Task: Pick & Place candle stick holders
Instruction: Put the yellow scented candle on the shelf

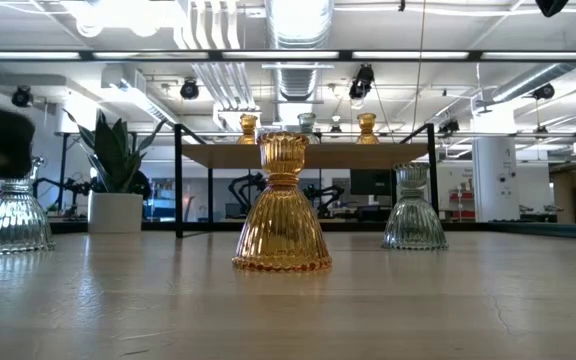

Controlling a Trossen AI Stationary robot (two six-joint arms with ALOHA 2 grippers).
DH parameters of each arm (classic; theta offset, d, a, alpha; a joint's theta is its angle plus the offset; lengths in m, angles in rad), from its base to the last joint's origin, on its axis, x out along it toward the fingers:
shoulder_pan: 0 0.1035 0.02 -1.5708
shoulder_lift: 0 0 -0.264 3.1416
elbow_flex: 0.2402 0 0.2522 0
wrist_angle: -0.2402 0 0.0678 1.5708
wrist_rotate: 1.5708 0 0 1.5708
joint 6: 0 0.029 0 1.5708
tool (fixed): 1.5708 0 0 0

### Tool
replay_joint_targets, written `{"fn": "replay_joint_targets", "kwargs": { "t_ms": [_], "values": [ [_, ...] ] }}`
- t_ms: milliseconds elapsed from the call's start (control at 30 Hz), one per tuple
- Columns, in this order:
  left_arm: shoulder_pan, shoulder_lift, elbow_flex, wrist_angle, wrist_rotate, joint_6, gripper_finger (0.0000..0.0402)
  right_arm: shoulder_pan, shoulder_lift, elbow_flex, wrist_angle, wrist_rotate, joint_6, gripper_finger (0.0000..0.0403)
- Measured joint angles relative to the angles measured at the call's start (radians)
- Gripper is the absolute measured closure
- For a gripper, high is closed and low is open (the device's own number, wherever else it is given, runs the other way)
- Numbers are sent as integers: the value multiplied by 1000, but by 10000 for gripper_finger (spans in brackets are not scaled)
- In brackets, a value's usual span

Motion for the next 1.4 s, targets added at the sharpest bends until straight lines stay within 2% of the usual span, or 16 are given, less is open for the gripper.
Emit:
{"fn": "replay_joint_targets", "kwargs": {
  "t_ms": [167,333,533,667,767,933,1033,1233,1400],
  "values": [
    [42,-56,49,-140,-56,81,163,0,0,0,0,0,0,394],
    [152,-103,101,-321,-73,187,163,0,0,0,0,0,0,394],
    [357,-140,172,-449,-73,399,163,0,0,0,0,0,0,394],
    [517,-140,268,-500,-69,549,163,0,0,0,0,0,0,394],
    [642,-133,358,-499,-70,606,163,0,0,0,0,0,0,394],
    [841,-83,531,-475,-70,594,163,0,0,0,0,0,0,394],
    [916,-20,647,-461,-71,537,163,0,0,0,0,0,0,394],
    [981,167,918,-468,-78,326,163,0,0,0,0,0,0,394],
    [1011,294,1095,-527,-100,168,163,0,0,0,0,0,0,394]
  ]
}}
